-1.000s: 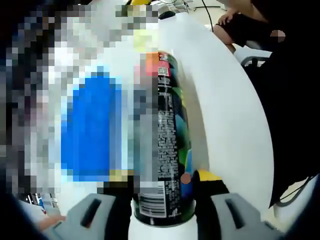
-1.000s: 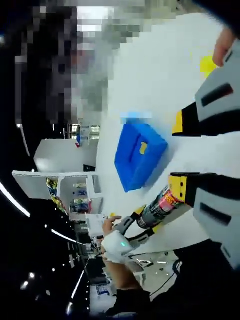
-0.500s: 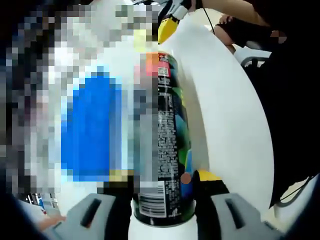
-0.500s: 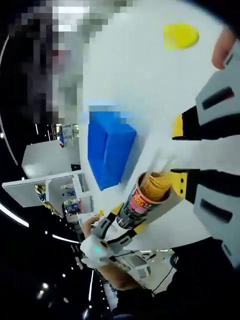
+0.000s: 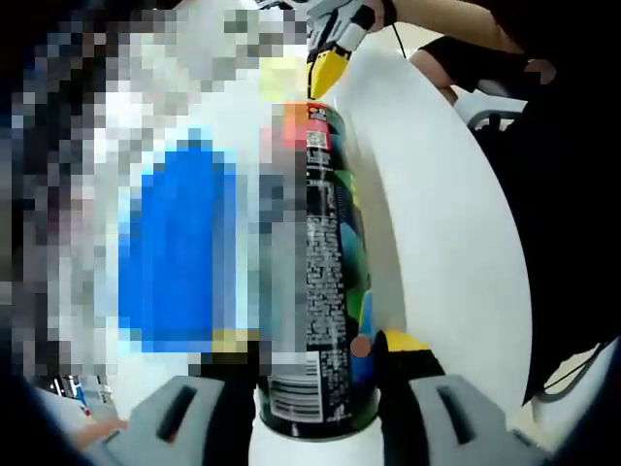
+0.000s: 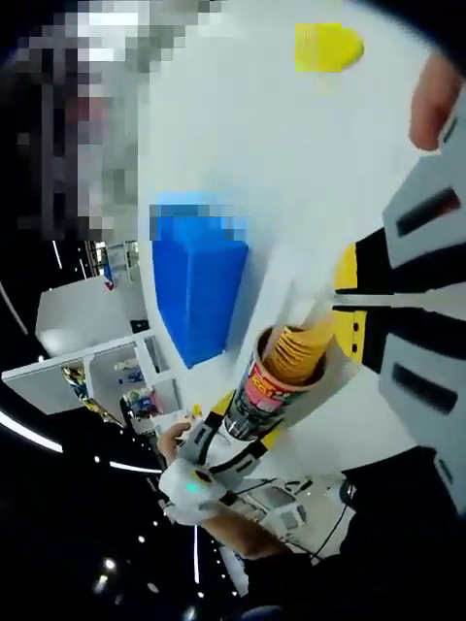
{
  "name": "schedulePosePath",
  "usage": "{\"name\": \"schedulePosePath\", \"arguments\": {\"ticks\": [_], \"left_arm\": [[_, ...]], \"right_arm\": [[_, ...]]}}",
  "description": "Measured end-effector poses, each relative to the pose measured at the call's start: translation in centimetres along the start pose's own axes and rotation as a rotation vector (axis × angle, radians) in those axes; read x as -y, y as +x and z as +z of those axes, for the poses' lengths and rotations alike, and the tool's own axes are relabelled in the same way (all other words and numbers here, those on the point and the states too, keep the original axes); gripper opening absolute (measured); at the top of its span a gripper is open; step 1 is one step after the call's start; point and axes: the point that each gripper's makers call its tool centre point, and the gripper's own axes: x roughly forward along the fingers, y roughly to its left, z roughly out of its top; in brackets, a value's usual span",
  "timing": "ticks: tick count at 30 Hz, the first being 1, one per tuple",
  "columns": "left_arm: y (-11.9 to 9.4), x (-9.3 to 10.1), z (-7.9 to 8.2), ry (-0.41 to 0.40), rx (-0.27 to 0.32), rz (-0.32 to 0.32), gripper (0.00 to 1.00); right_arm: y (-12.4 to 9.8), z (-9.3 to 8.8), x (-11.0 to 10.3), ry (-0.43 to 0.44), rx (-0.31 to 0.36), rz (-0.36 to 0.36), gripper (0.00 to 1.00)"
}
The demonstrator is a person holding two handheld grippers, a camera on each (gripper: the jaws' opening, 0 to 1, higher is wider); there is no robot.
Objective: Open the lid of the chip container on the table, take out the chips, place them into the box in front of the container, and close the lid
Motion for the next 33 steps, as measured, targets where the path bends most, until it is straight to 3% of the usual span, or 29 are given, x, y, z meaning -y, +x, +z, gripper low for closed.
{"name": "schedulePosePath", "arguments": {"ticks": [7,23,24,25,26,33], "left_arm": [[0.0,0.1,0.0,0.007,0.005,0.000,0.49],[0.0,0.0,-0.1,-0.004,-0.001,-0.004,0.49],[0.0,0.0,-0.1,-0.007,0.001,-0.006,0.49],[0.0,0.0,-0.1,-0.007,0.002,-0.007,0.49],[0.0,0.0,0.0,-0.002,0.007,-0.011,0.49],[0.0,0.0,0.0,-0.016,0.014,-0.012,0.50]], "right_arm": [[1.1,-0.4,-2.4,0.028,-0.005,0.065,0.02],[4.1,0.9,-3.9,0.039,-0.002,0.134,0.02],[4.2,1.0,-4.1,0.042,0.007,0.154,0.02],[4.5,0.7,-5.1,0.049,0.001,0.219,0.01],[4.6,0.8,-4.6,0.053,0.016,0.206,0.01],[4.6,0.6,-4.6,0.090,0.067,0.298,0.02]]}}
